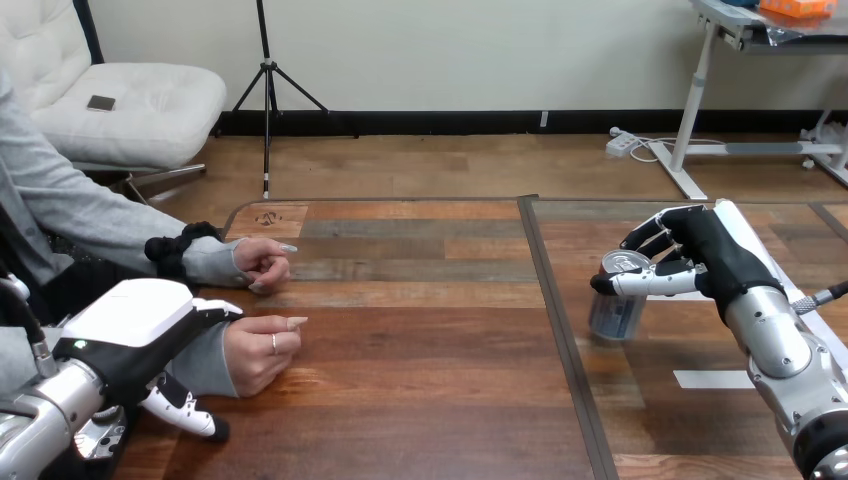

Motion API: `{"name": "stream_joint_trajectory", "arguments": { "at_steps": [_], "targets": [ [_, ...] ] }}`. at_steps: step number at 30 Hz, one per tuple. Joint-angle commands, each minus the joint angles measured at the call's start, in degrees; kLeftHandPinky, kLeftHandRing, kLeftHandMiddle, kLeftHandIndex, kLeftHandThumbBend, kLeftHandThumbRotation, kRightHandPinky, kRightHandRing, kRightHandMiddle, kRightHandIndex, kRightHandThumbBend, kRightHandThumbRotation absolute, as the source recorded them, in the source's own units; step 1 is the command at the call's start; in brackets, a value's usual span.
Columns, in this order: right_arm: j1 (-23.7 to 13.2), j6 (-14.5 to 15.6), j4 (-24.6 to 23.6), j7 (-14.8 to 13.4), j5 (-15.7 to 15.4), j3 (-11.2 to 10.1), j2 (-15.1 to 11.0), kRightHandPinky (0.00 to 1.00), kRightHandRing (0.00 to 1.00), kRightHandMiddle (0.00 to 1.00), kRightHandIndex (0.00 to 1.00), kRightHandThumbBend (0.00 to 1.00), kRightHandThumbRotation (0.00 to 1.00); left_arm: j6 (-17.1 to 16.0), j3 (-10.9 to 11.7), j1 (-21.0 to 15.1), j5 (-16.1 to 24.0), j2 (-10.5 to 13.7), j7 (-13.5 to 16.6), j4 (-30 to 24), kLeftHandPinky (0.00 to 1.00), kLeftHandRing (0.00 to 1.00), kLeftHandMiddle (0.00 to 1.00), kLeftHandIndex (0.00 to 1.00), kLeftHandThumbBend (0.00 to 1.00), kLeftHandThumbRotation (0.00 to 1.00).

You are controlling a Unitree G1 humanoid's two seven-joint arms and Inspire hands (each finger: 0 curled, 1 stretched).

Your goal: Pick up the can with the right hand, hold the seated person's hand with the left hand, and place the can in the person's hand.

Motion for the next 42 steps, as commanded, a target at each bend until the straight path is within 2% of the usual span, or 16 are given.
{"name": "stream_joint_trajectory", "arguments": {
  "at_steps": [1, 10, 13, 19, 30, 37, 40, 42],
  "targets": [
    [-2.3, -1.8, -3.4, -0.7, 0.9, -1.0, -2.2, 0.35, 0.39, 0.43, 0.45, 0.77, 0.0, 0.7, -1.0, -3.9, 0.3, 2.6, 0.2, -0.8, 0.73, 0.78, 0.8, 0.79, 1.0, 0.25],
    [-2.1, -2.6, -3.1, 0.3, 1.9, -1.7, -1.9, 0.35, 0.38, 0.43, 0.45, 0.76, 0.0, 3.2, -2.4, -4.6, 2.1, 2.6, 1.1, 0.1, 0.73, 0.77, 0.79, 0.78, 1.0, 0.26],
    [-2.3, -1.7, -3.2, 0.1, 1.7, -1.5, -1.9, 0.35, 0.38, 0.43, 0.45, 0.76, 0.0, 3.8, -2.9, -4.8, 2.6, 2.7, 1.5, 0.2, 0.73, 0.77, 0.79, 0.78, 1.0, 0.26],
    [-2.5, -1.2, -3.2, 0.0, 1.4, -1.3, -1.8, 0.34, 0.38, 0.42, 0.46, 0.76, 0.0, 5.6, -3.5, -5.0, 4.3, 2.5, 3.1, 0.3, 0.72, 0.77, 0.79, 0.78, 1.0, 0.25],
    [-2.3, -2.5, -3.5, 0.8, 1.9, -1.6, -1.8, 0.34, 0.37, 0.42, 0.46, 0.75, 0.0, 8.4, -5.1, -5.9, 6.4, 2.2, 5.9, 1.8, 0.71, 0.76, 0.78, 0.77, 1.0, 0.27],
    [-2.5, -1.7, -3.5, 0.5, 1.5, -1.4, -1.7, 0.33, 0.37, 0.42, 0.45, 0.75, 0.0, 7.9, -5.7, -7.1, 6.2, 1.9, 7.6, 4.7, 0.71, 0.75, 0.78, 0.77, 1.0, 0.26],
    [-2.3, -2.5, -3.5, 0.7, 1.7, -1.5, -1.7, 0.33, 0.37, 0.42, 0.46, 0.75, 0.0, 8.0, -5.6, -7.4, 5.7, 1.8, 7.7, 5.5, 0.71, 0.76, 0.78, 0.77, 1.0, 0.24],
    [-2.3, -2.4, -3.5, 0.6, 1.6, -1.5, -1.7, 0.33, 0.37, 0.42, 0.46, 0.75, 0.0, 8.1, -5.8, -7.7, 6.0, 1.7, 8.9, 6.3, 0.71, 0.75, 0.78, 0.77, 1.0, 0.23]
  ]
}}
